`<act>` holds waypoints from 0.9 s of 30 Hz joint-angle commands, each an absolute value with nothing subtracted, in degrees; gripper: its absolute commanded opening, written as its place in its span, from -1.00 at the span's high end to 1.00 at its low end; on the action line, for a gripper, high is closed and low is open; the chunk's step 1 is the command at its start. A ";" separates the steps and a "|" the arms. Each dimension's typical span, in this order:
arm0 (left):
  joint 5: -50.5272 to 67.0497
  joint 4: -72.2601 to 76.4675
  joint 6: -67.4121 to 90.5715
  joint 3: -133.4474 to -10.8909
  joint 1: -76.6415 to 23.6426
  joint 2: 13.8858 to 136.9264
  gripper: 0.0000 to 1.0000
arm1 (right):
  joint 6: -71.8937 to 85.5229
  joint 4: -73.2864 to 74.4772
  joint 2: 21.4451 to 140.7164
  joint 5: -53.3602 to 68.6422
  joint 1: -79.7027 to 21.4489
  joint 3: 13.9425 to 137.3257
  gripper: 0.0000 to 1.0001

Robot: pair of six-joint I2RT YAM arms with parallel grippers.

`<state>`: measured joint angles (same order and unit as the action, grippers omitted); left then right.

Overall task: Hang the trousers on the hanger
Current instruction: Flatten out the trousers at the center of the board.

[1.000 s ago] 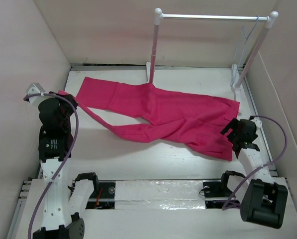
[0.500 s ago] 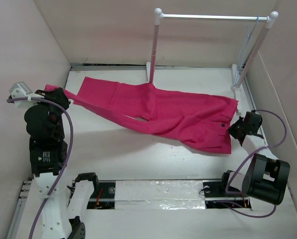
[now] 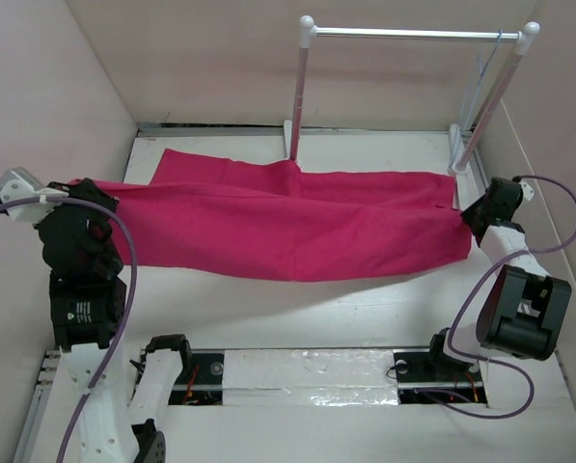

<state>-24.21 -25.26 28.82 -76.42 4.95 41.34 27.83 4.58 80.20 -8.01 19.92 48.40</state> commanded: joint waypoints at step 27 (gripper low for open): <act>-26.01 -18.72 30.85 -58.53 5.19 46.22 1.00 | 23.03 8.70 36.04 -2.12 6.43 24.78 -0.48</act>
